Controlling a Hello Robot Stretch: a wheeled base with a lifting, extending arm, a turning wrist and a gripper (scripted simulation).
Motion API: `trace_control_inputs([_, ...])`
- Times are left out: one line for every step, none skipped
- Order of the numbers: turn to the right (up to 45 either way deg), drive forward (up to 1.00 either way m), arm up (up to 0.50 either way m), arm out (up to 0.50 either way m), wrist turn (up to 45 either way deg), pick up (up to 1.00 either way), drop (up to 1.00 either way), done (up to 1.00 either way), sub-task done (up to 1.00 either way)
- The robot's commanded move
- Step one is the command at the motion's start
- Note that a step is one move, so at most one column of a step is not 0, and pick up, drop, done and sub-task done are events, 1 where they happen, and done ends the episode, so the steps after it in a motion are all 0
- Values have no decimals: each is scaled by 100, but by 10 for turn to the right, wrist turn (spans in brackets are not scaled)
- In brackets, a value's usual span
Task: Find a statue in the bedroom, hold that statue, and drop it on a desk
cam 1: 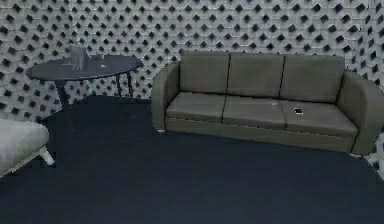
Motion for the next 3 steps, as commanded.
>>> trace_control_inputs([0,45,0,0,0,0,0,0,0])
trace_control_inputs([-450,0,0,0,0,0,0,0,0])
trace_control_inputs([-270,0,0,0,0,0,0,0,0])
